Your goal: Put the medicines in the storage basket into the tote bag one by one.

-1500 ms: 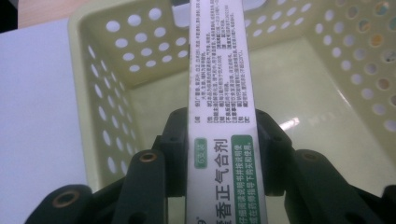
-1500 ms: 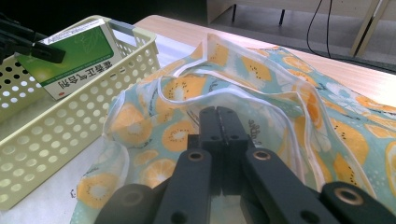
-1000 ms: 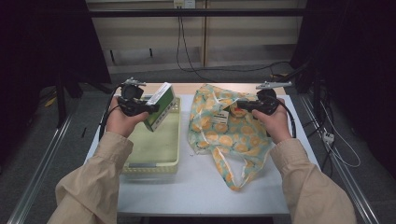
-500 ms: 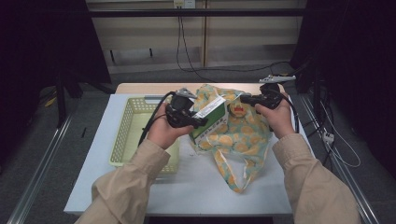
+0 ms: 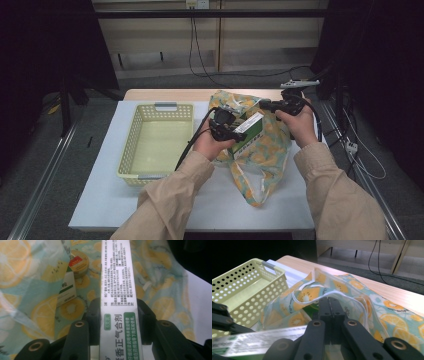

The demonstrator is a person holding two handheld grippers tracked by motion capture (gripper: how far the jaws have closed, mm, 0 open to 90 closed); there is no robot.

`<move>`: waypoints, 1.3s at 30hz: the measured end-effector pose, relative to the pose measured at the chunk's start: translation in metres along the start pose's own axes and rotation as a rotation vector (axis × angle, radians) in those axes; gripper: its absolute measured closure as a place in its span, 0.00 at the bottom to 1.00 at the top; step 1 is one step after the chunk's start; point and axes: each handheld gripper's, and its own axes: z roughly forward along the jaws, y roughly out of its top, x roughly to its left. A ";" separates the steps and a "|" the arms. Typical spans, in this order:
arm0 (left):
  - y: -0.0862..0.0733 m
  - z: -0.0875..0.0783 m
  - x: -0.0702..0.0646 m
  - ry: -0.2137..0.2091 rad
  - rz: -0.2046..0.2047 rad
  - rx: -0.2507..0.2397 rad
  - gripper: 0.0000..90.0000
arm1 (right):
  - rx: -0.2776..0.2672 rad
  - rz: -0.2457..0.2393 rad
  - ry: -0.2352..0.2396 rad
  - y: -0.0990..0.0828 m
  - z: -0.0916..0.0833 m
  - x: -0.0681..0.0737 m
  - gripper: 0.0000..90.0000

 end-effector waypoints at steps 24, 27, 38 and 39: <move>0.024 0.066 0.014 0.077 -0.020 -0.009 0.70 | -0.003 0.040 -0.014 -0.005 0.001 -0.020 1.00; 0.023 0.068 0.012 0.063 -0.015 -0.025 0.69 | -0.003 0.039 -0.011 -0.004 0.001 -0.018 1.00; 0.016 0.045 0.008 0.073 0.023 -0.040 0.33 | -0.003 0.030 -0.019 -0.006 -0.002 -0.014 1.00; 0.014 0.041 0.007 0.069 0.026 -0.043 0.33 | -0.002 0.032 -0.018 -0.006 -0.002 -0.014 1.00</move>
